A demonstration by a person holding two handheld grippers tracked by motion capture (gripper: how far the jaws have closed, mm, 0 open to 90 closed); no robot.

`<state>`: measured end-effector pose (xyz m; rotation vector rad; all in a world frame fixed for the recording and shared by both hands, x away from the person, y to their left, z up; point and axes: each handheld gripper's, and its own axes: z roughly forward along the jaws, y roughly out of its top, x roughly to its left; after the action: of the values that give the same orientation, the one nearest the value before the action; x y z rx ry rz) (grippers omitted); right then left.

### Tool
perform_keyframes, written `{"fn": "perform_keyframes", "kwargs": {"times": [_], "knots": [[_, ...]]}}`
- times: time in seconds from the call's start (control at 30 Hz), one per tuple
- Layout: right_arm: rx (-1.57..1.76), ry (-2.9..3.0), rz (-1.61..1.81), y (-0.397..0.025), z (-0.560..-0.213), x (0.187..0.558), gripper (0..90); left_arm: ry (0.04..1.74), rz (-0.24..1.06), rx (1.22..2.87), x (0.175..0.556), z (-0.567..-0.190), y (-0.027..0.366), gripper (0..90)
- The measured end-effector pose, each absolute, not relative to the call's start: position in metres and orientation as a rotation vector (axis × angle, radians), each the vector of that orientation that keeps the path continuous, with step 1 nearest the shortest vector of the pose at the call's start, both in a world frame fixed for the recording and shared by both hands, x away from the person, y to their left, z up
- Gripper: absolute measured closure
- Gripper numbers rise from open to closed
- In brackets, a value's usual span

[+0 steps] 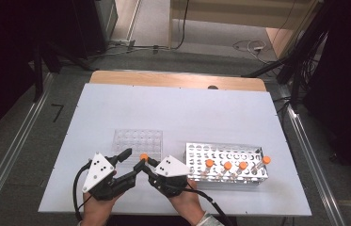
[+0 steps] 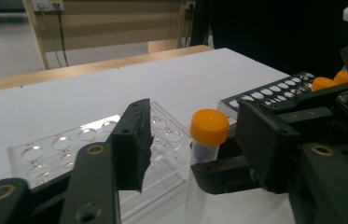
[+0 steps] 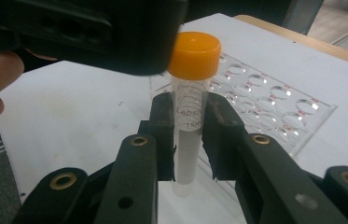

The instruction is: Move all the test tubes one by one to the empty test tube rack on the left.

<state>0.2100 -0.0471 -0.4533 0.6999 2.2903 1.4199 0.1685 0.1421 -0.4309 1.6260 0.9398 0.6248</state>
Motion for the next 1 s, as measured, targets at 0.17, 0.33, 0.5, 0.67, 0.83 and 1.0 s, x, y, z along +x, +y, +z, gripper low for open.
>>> {"fn": "perform_keyframes", "kwargs": {"times": [0.17,0.33,0.5,0.67,0.83,1.0], "knots": [[0.695,2.298,1.422,-0.0443,-0.4531,0.2084,72.3,0.913,0.628,1.654,0.1697,-0.4333,0.1392,60.5],[0.682,2.300,1.428,-0.0427,-0.4534,0.2064,72.3,0.914,0.620,1.664,0.1715,-0.4353,0.1381,64.1],[0.683,2.299,1.435,-0.0425,-0.4533,0.2059,72.3,0.919,0.613,1.669,0.1725,-0.4367,0.1377,68.1],[0.685,2.302,1.430,-0.0428,-0.4536,0.2060,72.3,0.922,0.614,1.672,0.1725,-0.4370,0.1372,68.7],[0.695,2.332,1.443,-0.0447,-0.4530,0.2084,62.9,0.929,0.601,1.663,0.1729,-0.4366,0.1384,69.5],[0.717,2.372,1.446,-0.0490,-0.4530,0.2129,46.2,0.946,0.598,1.652,0.1742,-0.4359,0.1423,69.5]]}}
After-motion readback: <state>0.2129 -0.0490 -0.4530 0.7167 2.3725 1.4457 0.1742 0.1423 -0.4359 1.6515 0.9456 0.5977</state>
